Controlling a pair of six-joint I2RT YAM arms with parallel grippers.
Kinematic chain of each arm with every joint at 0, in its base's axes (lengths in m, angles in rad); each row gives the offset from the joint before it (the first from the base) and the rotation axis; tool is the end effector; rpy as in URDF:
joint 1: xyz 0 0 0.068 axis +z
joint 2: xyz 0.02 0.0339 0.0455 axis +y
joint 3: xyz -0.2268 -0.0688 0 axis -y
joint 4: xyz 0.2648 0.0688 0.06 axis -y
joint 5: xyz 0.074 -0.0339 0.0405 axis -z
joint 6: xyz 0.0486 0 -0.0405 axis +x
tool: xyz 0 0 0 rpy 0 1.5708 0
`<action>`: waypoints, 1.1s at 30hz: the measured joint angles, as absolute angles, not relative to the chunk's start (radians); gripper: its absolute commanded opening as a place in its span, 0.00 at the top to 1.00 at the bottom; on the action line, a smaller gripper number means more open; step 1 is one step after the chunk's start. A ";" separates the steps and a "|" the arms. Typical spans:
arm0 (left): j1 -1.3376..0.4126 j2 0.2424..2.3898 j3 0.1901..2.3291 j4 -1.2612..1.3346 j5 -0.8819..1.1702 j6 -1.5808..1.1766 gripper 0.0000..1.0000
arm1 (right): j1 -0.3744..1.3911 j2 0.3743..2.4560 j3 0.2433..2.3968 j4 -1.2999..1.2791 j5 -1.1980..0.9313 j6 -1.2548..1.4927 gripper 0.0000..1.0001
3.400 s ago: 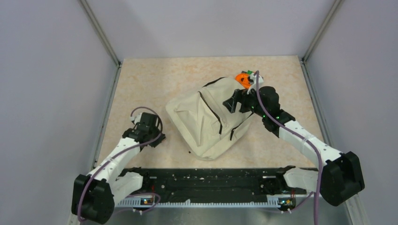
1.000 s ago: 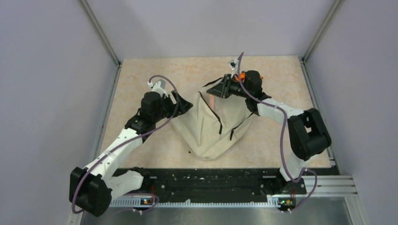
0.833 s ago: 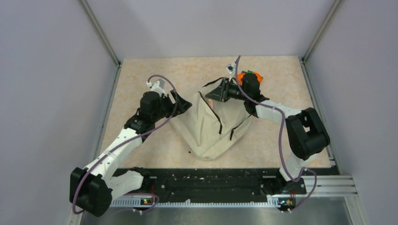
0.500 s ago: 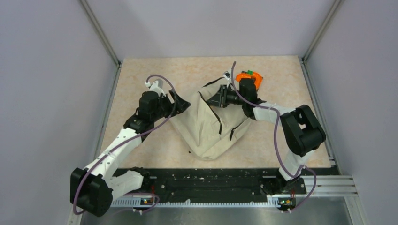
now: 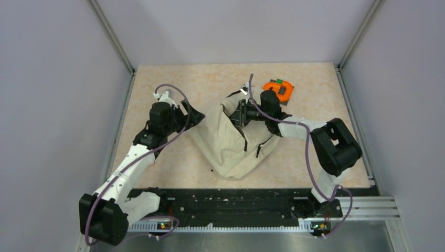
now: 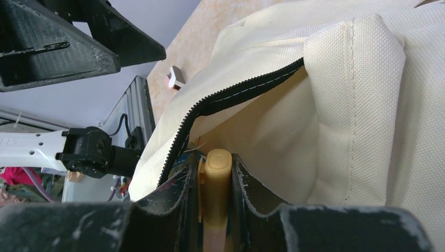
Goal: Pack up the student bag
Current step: Place the stationery in the student bag, then pick up the stationery from the corner of the board.
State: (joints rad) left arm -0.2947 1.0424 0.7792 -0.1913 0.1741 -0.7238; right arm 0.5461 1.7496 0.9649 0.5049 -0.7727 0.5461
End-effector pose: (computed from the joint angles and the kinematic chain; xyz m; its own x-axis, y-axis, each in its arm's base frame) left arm 0.2716 -0.0913 0.2449 -0.6028 -0.4986 -0.6229 0.0477 0.7567 -0.6520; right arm 0.3197 0.2340 0.1620 -0.6926 0.0142 -0.7212 -0.6852 0.2996 0.6639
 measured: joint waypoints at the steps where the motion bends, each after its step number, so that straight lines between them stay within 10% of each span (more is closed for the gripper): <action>1: -0.288 1.042 0.779 -0.198 0.174 -0.723 0.19 | 0.546 1.750 0.965 0.503 -0.772 0.543 0.74; 17: -0.126 0.994 0.802 -0.458 0.003 -0.657 0.10 | 0.545 1.520 0.941 0.237 -0.619 0.387 0.22; 33: 0.199 0.852 0.804 -0.764 -0.219 -0.728 0.02 | 0.502 1.296 0.883 0.124 -0.439 0.294 0.14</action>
